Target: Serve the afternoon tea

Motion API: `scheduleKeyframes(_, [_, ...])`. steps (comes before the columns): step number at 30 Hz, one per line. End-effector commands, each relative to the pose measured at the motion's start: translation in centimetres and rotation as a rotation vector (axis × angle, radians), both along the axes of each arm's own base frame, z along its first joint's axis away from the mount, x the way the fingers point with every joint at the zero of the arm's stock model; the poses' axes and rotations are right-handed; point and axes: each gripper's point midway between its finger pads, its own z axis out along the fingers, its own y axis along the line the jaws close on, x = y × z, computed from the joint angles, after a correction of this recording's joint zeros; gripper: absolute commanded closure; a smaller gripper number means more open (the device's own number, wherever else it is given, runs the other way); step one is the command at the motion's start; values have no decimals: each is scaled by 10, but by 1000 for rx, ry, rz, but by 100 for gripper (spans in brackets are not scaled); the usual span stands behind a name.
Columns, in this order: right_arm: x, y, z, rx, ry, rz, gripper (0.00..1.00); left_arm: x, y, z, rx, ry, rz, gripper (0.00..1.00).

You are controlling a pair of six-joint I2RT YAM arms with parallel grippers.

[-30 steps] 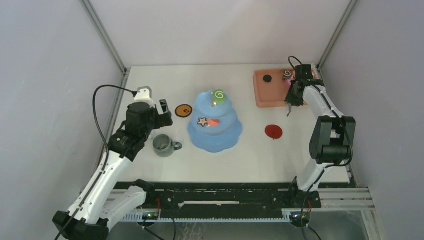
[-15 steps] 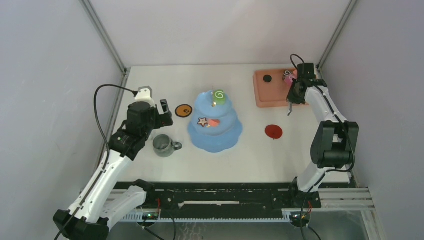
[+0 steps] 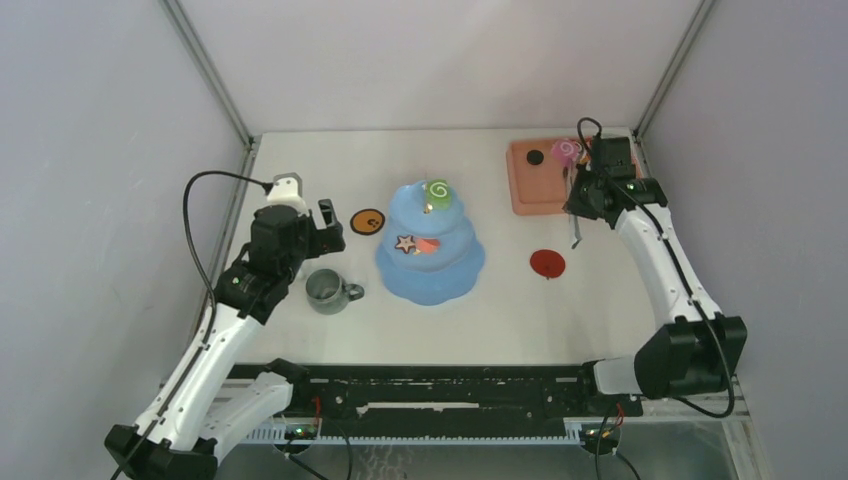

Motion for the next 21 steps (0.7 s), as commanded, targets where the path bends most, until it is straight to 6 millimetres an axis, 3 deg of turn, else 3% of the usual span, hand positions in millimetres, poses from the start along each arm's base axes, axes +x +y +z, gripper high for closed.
scheduleKeyframes(1, [-29, 31, 34, -15, -70, 120, 100, -1, 0, 13, -32, -44, -1, 0])
scheduleKeyframes(12, [-116, 80, 35, -36, 48, 377, 100, -14, -1, 15, -100, -43, 9, 0])
scheduleKeyframes(21, [-154, 113, 29, -81, 120, 556, 100, -20, -1, 15, -132, -53, 14, 0])
